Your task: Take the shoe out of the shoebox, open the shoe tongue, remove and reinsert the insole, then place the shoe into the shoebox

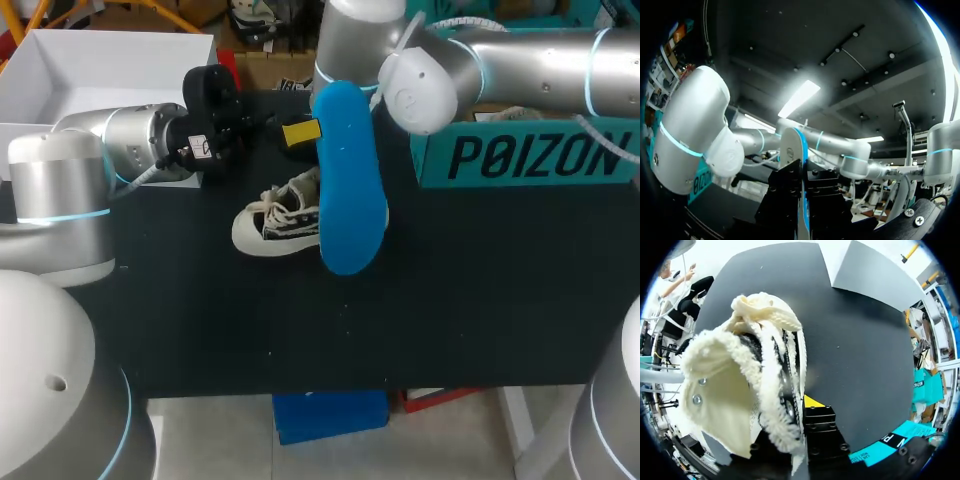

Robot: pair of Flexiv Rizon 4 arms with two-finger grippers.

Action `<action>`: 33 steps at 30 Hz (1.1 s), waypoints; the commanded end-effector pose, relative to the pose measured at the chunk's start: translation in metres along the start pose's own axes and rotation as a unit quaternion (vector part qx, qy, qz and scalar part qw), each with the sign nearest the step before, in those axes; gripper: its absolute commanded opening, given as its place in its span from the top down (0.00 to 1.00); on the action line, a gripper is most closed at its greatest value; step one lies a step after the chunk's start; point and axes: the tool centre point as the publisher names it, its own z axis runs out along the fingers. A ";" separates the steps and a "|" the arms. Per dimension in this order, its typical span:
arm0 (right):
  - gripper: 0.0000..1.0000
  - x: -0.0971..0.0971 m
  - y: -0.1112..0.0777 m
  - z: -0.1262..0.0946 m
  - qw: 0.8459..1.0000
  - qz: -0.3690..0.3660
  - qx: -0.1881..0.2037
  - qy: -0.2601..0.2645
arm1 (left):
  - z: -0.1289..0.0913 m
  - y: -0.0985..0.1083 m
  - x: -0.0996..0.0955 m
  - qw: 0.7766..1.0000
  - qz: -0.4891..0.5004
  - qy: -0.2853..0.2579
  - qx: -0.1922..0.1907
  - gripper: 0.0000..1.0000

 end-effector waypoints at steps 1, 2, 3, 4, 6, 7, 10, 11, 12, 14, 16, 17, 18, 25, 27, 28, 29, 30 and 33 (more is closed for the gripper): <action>1.00 0.000 0.004 -0.019 0.994 0.069 0.042 -0.075 | 0.001 0.002 0.000 1.000 0.001 -0.001 0.001 1.00; 1.00 -0.001 0.003 -0.021 0.991 0.088 0.057 -0.085 | 0.001 0.002 0.000 1.000 0.001 -0.001 0.001 1.00; 1.00 -0.003 0.002 -0.023 0.988 0.106 0.062 -0.093 | 0.001 0.002 0.000 1.000 0.001 -0.001 0.001 1.00; 1.00 -0.003 0.001 -0.025 0.985 0.122 0.070 -0.097 | 0.001 0.002 0.000 1.000 0.001 -0.001 0.001 1.00; 1.00 -0.002 -0.002 -0.029 0.979 0.146 0.082 -0.114 | 0.001 0.002 0.000 1.000 0.001 -0.001 0.001 1.00; 1.00 -0.002 -0.004 -0.031 0.975 0.163 0.091 -0.123 | 0.001 0.002 0.000 1.000 0.001 -0.001 0.001 1.00; 1.00 -0.003 -0.008 -0.036 0.961 0.217 0.098 -0.138 | 0.001 0.002 0.000 1.000 0.001 -0.001 0.001 1.00; 1.00 -0.004 -0.010 -0.037 0.955 0.240 0.102 -0.142 | 0.001 0.002 0.000 1.000 0.001 -0.001 0.001 1.00; 1.00 -0.005 -0.011 -0.038 0.948 0.264 0.103 -0.147 | 0.001 0.002 0.000 1.000 0.001 -0.001 0.001 1.00; 1.00 -0.006 -0.014 -0.039 0.936 0.297 0.107 -0.154 | 0.001 0.002 0.000 1.000 0.001 -0.001 0.001 1.00; 1.00 -0.005 -0.015 -0.040 0.923 0.334 0.108 -0.159 | 0.001 0.002 0.000 1.000 0.001 -0.001 0.001 1.00; 1.00 -0.005 -0.015 -0.041 0.917 0.348 0.106 -0.161 | 0.001 0.002 0.000 1.000 0.001 -0.001 0.001 1.00; 1.00 -0.005 -0.016 -0.042 0.907 0.372 0.105 -0.165 | 0.001 0.002 0.000 1.000 0.001 -0.001 0.001 1.00; 1.00 -0.003 -0.018 -0.042 0.859 0.477 0.089 -0.166 | 0.001 0.002 0.000 1.000 0.001 -0.001 0.001 1.00; 1.00 -0.004 -0.019 -0.043 0.842 0.509 0.079 -0.163 | 0.001 0.002 0.000 1.000 0.001 -0.001 0.001 1.00; 1.00 -0.003 -0.020 -0.043 0.834 0.522 0.076 -0.164 | 0.001 0.002 0.000 1.000 0.001 -0.001 0.001 1.00; 1.00 -0.003 -0.020 -0.043 0.827 0.532 0.073 -0.164 | 0.001 0.002 0.000 1.000 0.001 -0.001 0.001 1.00; 1.00 -0.002 -0.020 -0.043 0.817 0.549 0.067 -0.160 | 0.001 0.002 0.000 1.000 0.001 -0.001 0.001 1.00; 1.00 0.000 -0.021 -0.040 0.796 0.582 0.057 -0.156 | 0.001 0.002 0.000 1.000 0.001 -0.001 0.001 1.00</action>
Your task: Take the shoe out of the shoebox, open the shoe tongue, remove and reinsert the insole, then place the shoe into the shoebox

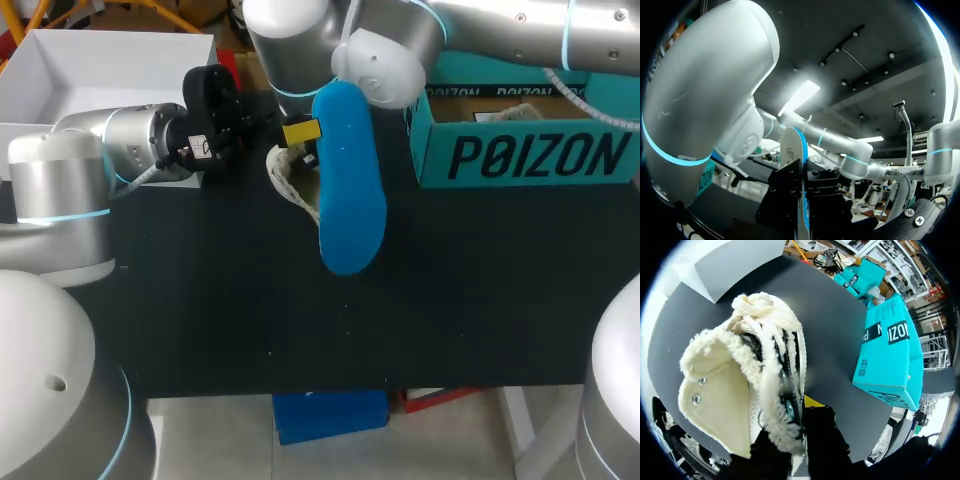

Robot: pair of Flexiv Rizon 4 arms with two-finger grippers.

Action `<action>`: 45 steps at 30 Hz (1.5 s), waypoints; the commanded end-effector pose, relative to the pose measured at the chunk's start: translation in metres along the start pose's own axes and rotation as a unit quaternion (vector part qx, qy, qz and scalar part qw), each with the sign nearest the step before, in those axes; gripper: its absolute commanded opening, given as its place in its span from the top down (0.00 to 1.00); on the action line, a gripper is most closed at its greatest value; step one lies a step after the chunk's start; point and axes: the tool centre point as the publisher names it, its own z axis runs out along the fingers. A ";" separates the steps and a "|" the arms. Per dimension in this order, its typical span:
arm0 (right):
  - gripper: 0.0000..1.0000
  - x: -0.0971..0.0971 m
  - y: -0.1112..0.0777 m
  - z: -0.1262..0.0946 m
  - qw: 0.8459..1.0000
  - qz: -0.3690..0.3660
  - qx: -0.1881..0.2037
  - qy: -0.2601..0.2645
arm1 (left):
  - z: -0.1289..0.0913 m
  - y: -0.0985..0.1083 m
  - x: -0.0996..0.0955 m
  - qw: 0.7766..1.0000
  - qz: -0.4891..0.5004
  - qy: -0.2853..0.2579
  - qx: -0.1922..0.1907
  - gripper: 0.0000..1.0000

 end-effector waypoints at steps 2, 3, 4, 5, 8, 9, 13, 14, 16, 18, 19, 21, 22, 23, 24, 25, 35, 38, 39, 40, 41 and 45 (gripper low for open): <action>1.00 0.001 -0.005 0.004 0.989 0.143 0.002 0.025 | 0.001 0.002 0.000 1.000 0.001 -0.001 0.001 1.00; 1.00 0.001 -0.006 0.005 0.988 0.151 0.002 0.029 | 0.001 0.002 0.000 1.000 0.001 -0.001 0.001 1.00; 1.00 0.001 -0.008 0.007 0.986 0.166 0.001 0.033 | 0.001 0.002 0.000 1.000 0.001 -0.001 0.001 1.00; 1.00 0.001 -0.010 0.009 0.984 0.174 0.001 0.036 | 0.001 0.002 0.000 1.000 0.001 -0.001 0.001 1.00; 1.00 0.003 -0.015 0.016 0.981 0.191 0.000 0.044 | 0.001 0.002 0.000 1.000 0.001 -0.001 0.001 1.00; 1.00 0.005 -0.017 0.018 0.980 0.194 -0.001 0.047 | 0.001 0.002 0.000 1.000 0.001 -0.001 0.001 1.00; 1.00 0.011 -0.023 0.027 0.977 0.209 -0.008 0.041 | 0.001 0.002 0.000 1.000 0.001 -0.001 0.001 1.00; 1.00 0.012 -0.025 0.030 0.976 0.212 -0.006 0.041 | 0.001 0.002 0.000 1.000 0.001 -0.001 0.001 1.00; 1.00 0.015 -0.028 0.034 0.975 0.219 -0.007 0.038 | 0.001 0.002 0.000 1.000 0.001 -0.001 0.001 1.00; 1.00 0.018 -0.029 0.038 0.976 0.213 -0.015 0.032 | 0.001 0.002 0.000 1.000 0.001 -0.001 0.001 1.00; 1.00 0.020 -0.030 0.040 0.976 0.215 -0.013 0.033 | 0.001 0.002 0.000 1.000 0.001 -0.001 0.001 1.00; 1.00 0.021 -0.032 0.044 0.976 0.215 -0.014 0.027 | 0.001 0.002 0.000 1.000 0.001 -0.001 0.001 1.00; 1.00 0.022 -0.032 0.046 0.976 0.216 -0.014 0.027 | 0.001 0.002 0.000 1.000 0.001 -0.001 0.001 1.00; 1.00 0.023 -0.033 0.048 0.975 0.220 -0.011 0.029 | 0.001 0.002 0.000 1.000 0.001 -0.001 0.001 1.00; 1.00 0.023 -0.034 0.049 0.975 0.222 -0.011 0.023 | 0.001 0.002 0.000 1.000 0.001 -0.001 0.001 1.00; 1.00 0.024 -0.034 0.050 0.973 0.228 -0.009 0.029 | 0.001 0.002 0.000 1.000 0.001 -0.001 0.001 1.00; 1.00 0.036 -0.041 0.062 0.969 0.245 0.000 0.026 | 0.001 0.002 0.000 1.000 0.001 -0.001 0.001 1.00; 1.00 0.039 -0.044 0.066 0.968 0.249 0.003 0.027 | 0.001 0.002 0.000 1.000 0.001 -0.001 0.001 1.00; 1.00 0.039 -0.045 0.067 0.967 0.252 0.004 0.028 | 0.001 0.002 0.000 1.000 0.001 -0.001 0.001 1.00; 1.00 0.039 -0.046 0.069 0.967 0.253 0.005 0.029 | 0.001 0.002 0.000 1.000 0.001 -0.001 0.001 1.00; 1.00 0.040 -0.047 0.070 0.967 0.253 0.005 0.028 | 0.001 0.002 0.000 1.000 0.001 -0.001 0.001 1.00; 0.84 0.038 -0.051 0.073 0.967 0.254 0.006 0.028 | 0.001 0.002 0.000 1.000 0.001 -0.001 0.001 1.00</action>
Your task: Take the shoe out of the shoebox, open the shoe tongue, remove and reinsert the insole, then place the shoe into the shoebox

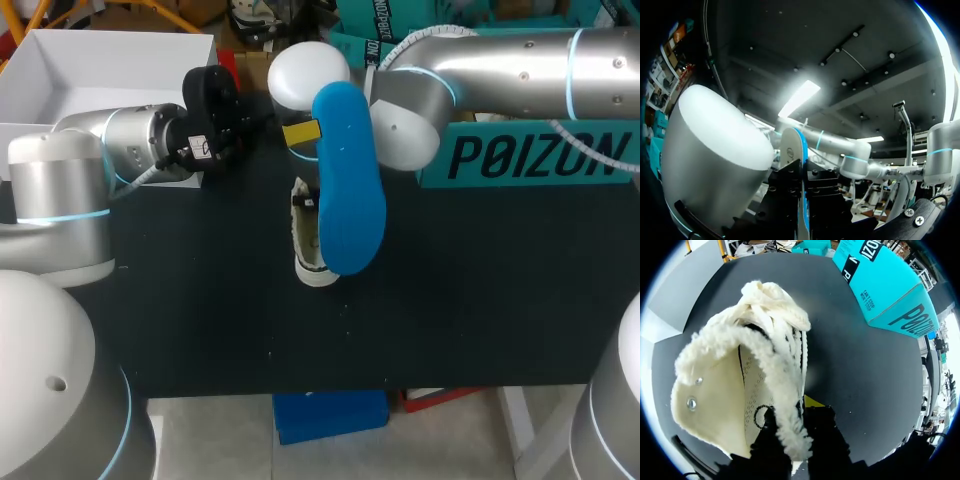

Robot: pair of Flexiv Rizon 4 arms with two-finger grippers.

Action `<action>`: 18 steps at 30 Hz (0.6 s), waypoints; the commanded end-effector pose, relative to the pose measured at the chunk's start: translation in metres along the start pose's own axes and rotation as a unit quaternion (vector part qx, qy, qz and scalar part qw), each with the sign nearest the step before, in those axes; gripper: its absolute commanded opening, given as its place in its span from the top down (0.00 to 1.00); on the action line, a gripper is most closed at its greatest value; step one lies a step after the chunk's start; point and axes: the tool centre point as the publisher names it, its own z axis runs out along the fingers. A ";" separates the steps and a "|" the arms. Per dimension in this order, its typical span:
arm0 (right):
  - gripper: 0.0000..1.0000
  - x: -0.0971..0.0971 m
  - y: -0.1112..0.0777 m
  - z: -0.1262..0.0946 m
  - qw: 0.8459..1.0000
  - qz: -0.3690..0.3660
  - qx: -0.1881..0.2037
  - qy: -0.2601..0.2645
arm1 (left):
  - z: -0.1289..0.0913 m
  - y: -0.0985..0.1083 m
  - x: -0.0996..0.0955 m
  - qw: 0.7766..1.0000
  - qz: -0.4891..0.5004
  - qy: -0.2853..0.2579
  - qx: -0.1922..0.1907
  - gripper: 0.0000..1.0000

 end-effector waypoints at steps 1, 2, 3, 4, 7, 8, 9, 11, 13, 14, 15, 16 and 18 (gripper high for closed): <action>0.56 0.000 -0.003 0.005 1.000 -0.002 0.001 0.004 | 0.001 0.001 0.000 1.000 0.001 -0.001 0.001 1.00; 0.00 -0.001 -0.003 0.005 1.000 -0.003 0.001 0.006 | 0.001 0.001 0.000 1.000 0.001 -0.001 0.001 1.00; 0.00 -0.002 -0.004 0.004 1.000 -0.003 0.001 0.005 | 0.001 0.001 0.000 1.000 0.001 -0.001 0.001 1.00; 0.00 -0.004 -0.004 0.004 1.000 -0.003 0.000 0.005 | 0.001 0.001 0.000 1.000 0.001 -0.001 0.001 1.00; 0.00 -0.007 -0.004 0.000 1.000 -0.004 -0.002 0.007 | 0.001 0.001 0.000 1.000 0.001 -0.001 0.001 1.00; 0.00 -0.009 -0.004 -0.003 1.000 -0.005 -0.002 0.008 | 0.001 0.001 0.000 1.000 0.001 -0.001 0.001 1.00; 0.00 -0.010 -0.004 -0.004 1.000 -0.006 -0.003 0.009 | 0.001 0.001 0.000 1.000 0.001 -0.001 0.001 1.00; 0.00 -0.013 -0.003 -0.011 1.000 -0.013 -0.004 0.021 | 0.001 0.001 0.000 1.000 0.001 -0.001 0.001 1.00; 0.00 -0.016 0.000 -0.019 0.999 -0.024 -0.008 0.032 | 0.001 0.001 0.000 1.000 0.001 -0.001 0.001 1.00; 0.00 -0.018 0.001 -0.023 0.999 -0.026 -0.009 0.034 | 0.001 0.001 0.000 1.000 0.001 -0.001 0.001 1.00; 0.00 -0.020 0.002 -0.027 0.999 -0.030 -0.011 0.036 | 0.001 0.001 0.000 1.000 0.001 -0.001 0.001 1.00; 0.00 -0.022 0.003 -0.031 0.998 -0.033 -0.013 0.043 | 0.001 0.001 0.000 1.000 0.001 -0.001 0.001 1.00; 0.00 -0.025 0.005 -0.038 0.998 -0.036 -0.015 0.048 | 0.001 0.001 0.000 1.000 0.001 -0.001 0.001 1.00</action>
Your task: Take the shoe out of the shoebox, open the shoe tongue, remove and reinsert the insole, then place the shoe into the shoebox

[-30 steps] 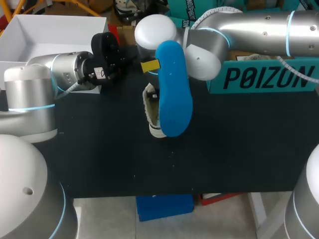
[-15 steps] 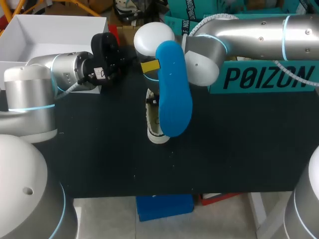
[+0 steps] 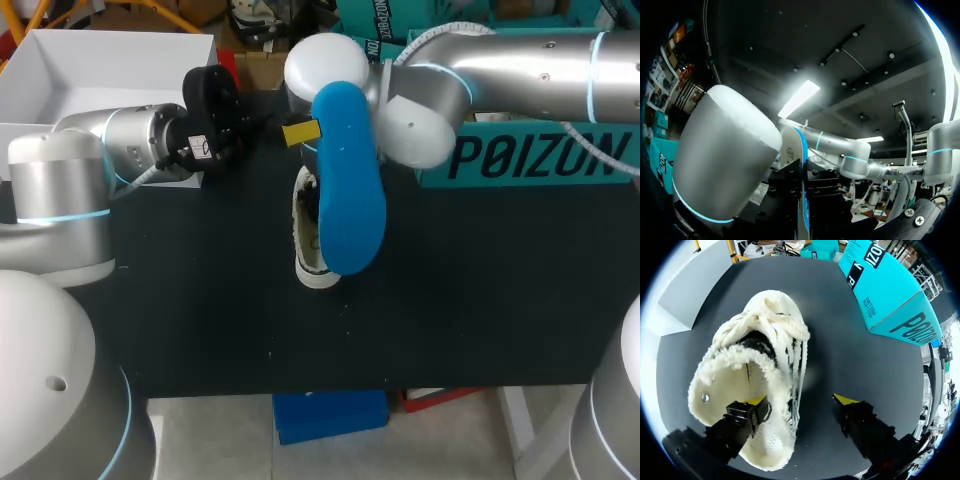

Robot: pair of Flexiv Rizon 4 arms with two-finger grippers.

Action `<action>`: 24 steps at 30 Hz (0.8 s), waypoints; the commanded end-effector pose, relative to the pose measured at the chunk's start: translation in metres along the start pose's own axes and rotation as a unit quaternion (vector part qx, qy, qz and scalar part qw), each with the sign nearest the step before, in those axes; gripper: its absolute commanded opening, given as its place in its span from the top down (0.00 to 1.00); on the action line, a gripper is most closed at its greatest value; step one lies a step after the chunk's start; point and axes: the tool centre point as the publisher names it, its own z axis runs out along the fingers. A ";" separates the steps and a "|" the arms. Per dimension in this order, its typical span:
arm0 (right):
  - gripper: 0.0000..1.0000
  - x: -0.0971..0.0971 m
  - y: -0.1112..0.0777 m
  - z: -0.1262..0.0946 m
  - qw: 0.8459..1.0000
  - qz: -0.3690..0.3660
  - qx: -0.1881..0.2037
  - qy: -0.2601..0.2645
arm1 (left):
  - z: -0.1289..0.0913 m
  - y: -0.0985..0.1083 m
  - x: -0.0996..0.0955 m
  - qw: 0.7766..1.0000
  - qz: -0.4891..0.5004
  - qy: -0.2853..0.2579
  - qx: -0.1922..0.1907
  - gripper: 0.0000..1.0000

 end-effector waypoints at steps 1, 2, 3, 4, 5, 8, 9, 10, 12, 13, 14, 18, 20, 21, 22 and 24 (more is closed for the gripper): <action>0.00 -0.020 -0.001 -0.025 1.000 -0.006 -0.007 0.026 | 0.001 0.001 0.000 1.000 0.001 -0.001 0.000 1.00; 0.00 -0.021 0.000 -0.029 0.999 -0.008 -0.008 0.032 | 0.001 0.001 0.000 1.000 0.001 -0.001 0.000 1.00; 0.00 -0.023 0.001 -0.033 0.999 -0.009 -0.009 0.036 | 0.001 0.001 0.000 1.000 0.001 -0.001 0.000 1.00; 0.00 -0.026 0.001 -0.037 0.999 -0.012 -0.012 0.038 | 0.001 0.001 0.000 1.000 0.001 -0.001 0.000 1.00; 0.00 -0.027 0.001 -0.041 0.999 -0.015 -0.014 0.044 | 0.001 0.001 0.000 1.000 0.001 -0.001 0.000 1.00; 0.00 -0.034 0.003 -0.051 0.998 -0.019 -0.015 0.063 | 0.001 0.001 0.000 1.000 0.001 -0.001 0.000 1.00; 0.00 -0.036 0.003 -0.055 0.997 -0.020 -0.016 0.070 | 0.001 0.001 0.000 1.000 0.001 -0.001 0.000 1.00; 0.00 -0.038 0.003 -0.057 0.997 -0.021 -0.016 0.077 | 0.001 0.001 0.000 1.000 0.001 -0.001 0.000 1.00; 0.00 -0.043 0.005 -0.063 0.996 -0.022 -0.018 0.090 | 0.001 0.001 0.000 1.000 0.001 -0.001 0.000 1.00; 0.00 -0.046 0.006 -0.067 0.995 -0.022 -0.021 0.095 | 0.001 0.001 0.000 1.000 0.001 -0.001 0.000 1.00; 0.00 -0.049 0.006 -0.069 0.995 -0.023 -0.022 0.097 | 0.001 0.001 0.000 1.000 0.001 -0.001 0.000 1.00; 0.00 -0.058 0.008 -0.076 0.991 -0.018 -0.018 0.131 | 0.001 0.001 0.000 1.000 0.001 -0.001 0.000 1.00; 0.00 -0.063 0.009 -0.080 0.987 -0.014 -0.015 0.160 | 0.001 0.001 0.000 1.000 0.001 -0.001 0.000 1.00; 0.00 -0.067 0.011 -0.082 0.983 -0.007 -0.012 0.184 | 0.001 0.001 0.000 1.000 0.001 -0.001 0.000 1.00; 0.00 -0.070 0.012 -0.085 0.976 -0.002 -0.007 0.217 | 0.001 0.001 0.000 1.000 0.001 -0.001 0.000 1.00; 0.00 -0.075 0.013 -0.090 0.972 0.000 -0.012 0.236 | 0.001 0.001 0.000 1.000 0.001 -0.001 0.000 1.00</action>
